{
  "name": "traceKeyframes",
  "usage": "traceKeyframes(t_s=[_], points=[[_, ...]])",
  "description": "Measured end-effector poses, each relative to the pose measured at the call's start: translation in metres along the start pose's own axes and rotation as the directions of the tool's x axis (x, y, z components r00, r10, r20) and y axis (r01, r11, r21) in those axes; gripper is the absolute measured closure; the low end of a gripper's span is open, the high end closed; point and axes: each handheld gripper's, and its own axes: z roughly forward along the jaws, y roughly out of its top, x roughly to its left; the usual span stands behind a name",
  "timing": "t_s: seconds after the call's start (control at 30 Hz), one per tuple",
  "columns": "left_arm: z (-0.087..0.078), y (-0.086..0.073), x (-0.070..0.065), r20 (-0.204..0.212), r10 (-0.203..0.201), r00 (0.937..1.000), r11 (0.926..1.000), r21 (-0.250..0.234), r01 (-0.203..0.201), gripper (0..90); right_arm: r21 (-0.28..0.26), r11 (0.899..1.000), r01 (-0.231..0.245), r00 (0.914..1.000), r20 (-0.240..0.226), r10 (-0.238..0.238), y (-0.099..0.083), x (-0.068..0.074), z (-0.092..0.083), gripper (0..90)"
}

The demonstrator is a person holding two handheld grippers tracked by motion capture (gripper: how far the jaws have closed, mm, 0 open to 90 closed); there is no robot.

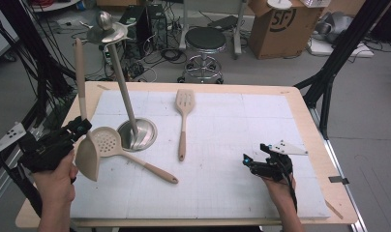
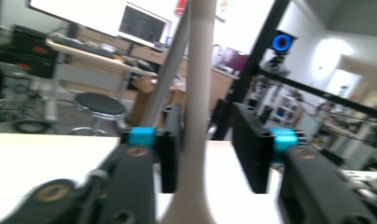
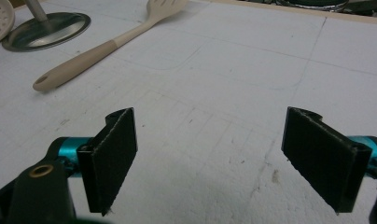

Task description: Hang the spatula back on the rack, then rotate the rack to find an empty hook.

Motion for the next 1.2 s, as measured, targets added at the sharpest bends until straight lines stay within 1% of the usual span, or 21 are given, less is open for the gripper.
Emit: traceKeyframes(t_s=[0.07, 0.1, 0.13, 0.23, 0.27, 0.3, 0.37, 0.43, 0.47, 0.53, 0.57, 0.67, 0.73, 0.83, 0.97, 1.0, 1.03, 1.07, 1.13, 1.17, 1.2], points=[[-0.001, 0.002, -0.002, 0.039, 0.004, 0.9992, 0.9997, -0.023, -0.003, 59.9, -0.002, 1.0, 0.002, 1.0, 0.002, -0.002, 0.0, 0.0, 0.0, 17.1], [-0.002, 0.003, -0.005, 0.043, 0.024, 0.9988, 0.999, -0.038, -0.023, 59.2, -0.002, 1.0, 0.002, 1.0, 0.003, -0.002, 0.0, 0.0, 0.0, 17.1], [-0.002, 0.005, -0.009, 0.038, 0.042, 0.9984, 0.9981, -0.045, -0.041, 58.3, -0.004, 1.0, 0.001, 1.0, 0.002, -0.001, 0.0, 0.0, 0.0, 17.2], [0.002, 0.011, -0.018, 0.046, 0.073, 0.9963, 0.9965, -0.045, -0.071, 55.6, -0.003, 1.0, 0.004, 1.0, 0.002, -0.004, 0.0, 0.0, 0.0, 17.2], [0.004, 0.012, -0.021, 0.051, 0.074, 0.9959, 0.9964, -0.045, -0.072, 55.0, -0.001, 1.0, 0.0, 1.0, 0.001, 0.0, 0.0, 0.001, 0.0, 17.1], [0.006, 0.014, -0.023, 0.052, 0.085, 0.995, 0.9956, -0.043, -0.083, 54.5, 0.001, 1.0, -0.001, 1.0, 0.0, 0.001, 0.001, 0.001, 0.0, 17.2], [0.011, 0.016, -0.029, 0.035, 0.101, 0.9943, 0.9941, -0.043, -0.099, 53.7, -0.002, 1.0, 0.001, 1.0, -0.002, -0.001, 0.001, 0.001, 0.0, 17.2], [0.018, 0.018, -0.033, 0.039, 0.097, 0.9945, 0.9941, -0.052, -0.095, 53.4, -0.006, 1.0, 0.004, 1.0, 0.0, -0.004, 0.001, 0.001, 0.0, 17.2], [0.02, 0.019, -0.034, 0.042, 0.097, 0.9945, 0.994, -0.055, -0.094, 53.4, -0.009, 1.0, -0.004, 1.0, 0.001, 0.004, 0.001, 0.001, -0.001, 17.1], [0.028, 0.02, -0.041, 0.042, 0.098, 0.9943, 0.9933, -0.066, -0.095, 53.4, -0.011, 1.0, 0.0, 1.0, 0.002, 0.0, 0.001, 0.0, -0.001, 17.1], [0.033, 0.02, -0.044, 0.037, 0.093, 0.9949, 0.9932, -0.073, -0.091, 53.4, -0.01, 1.0, -0.005, 1.0, 0.001, 0.005, 0.001, 0.0, -0.001, 17.1], [0.046, 0.02, -0.052, 0.045, 0.085, 0.9953, 0.9934, -0.082, -0.081, 53.5, -0.01, 1.0, 0.001, 1.0, 0.0, -0.001, 0.001, 0.0, -0.001, 17.1], [0.054, 0.019, -0.057, 0.046, 0.07, 0.9965, 0.9937, -0.09, -0.066, 53.5, -0.011, 1.0, 0.001, 1.0, -0.003, -0.001, 0.002, 0.0, -0.002, 17.1], [0.064, 0.019, -0.064, 0.047, 0.069, 0.9965, 0.9938, -0.09, -0.065, 53.4, -0.012, 1.0, -0.006, 1.0, -0.003, 0.006, 0.002, -0.001, -0.003, 17.2], [0.073, 0.021, -0.068, 0.032, 0.069, 0.9971, 0.9927, -0.101, -0.066, 53.5, -0.023, 1.0, -0.003, 1.0, 0.001, 0.003, 0.001, -0.002, -0.006, 17.1], [0.076, 0.023, -0.067, 0.03, 0.051, 0.9983, 0.9922, -0.115, -0.047, 53.5, -0.023, 1.0, -0.006, 1.0, 0.001, 0.006, 0.001, -0.002, -0.007, 17.2], [0.078, 0.025, -0.067, 0.024, 0.042, 0.9988, 0.9918, -0.121, -0.039, 53.5, -0.026, 1.0, -0.006, 1.0, 0.003, 0.006, 0.001, -0.003, -0.008, 17.2], [0.081, 0.028, -0.067, 0.017, 0.04, 0.999, 0.9914, -0.125, -0.038, 53.6, -0.03, 1.0, -0.009, 0.9999, 0.005, 0.009, 0.001, -0.004, -0.009, 17.2], [0.086, 0.033, -0.07, 0.026, 0.041, 0.9988, 0.9905, -0.132, -0.038, 54.2, -0.037, 0.999, -0.016, 0.9998, 0.008, 0.016, 0.001, -0.004, -0.01, 17.2], [0.09, 0.037, -0.072, 0.036, 0.034, 0.9988, 0.9877, -0.154, -0.028, 54.5, -0.037, 0.999, -0.016, 0.9998, 0.009, 0.016, 0.0, -0.005, -0.011, 17.2], [0.094, 0.041, -0.074, 0.034, 0.037, 0.9987, 0.986, -0.164, -0.031, 55.1, -0.034, 0.999, -0.017, 0.9998, 0.01, 0.018, 0.0, -0.005, -0.011, 17.2]])
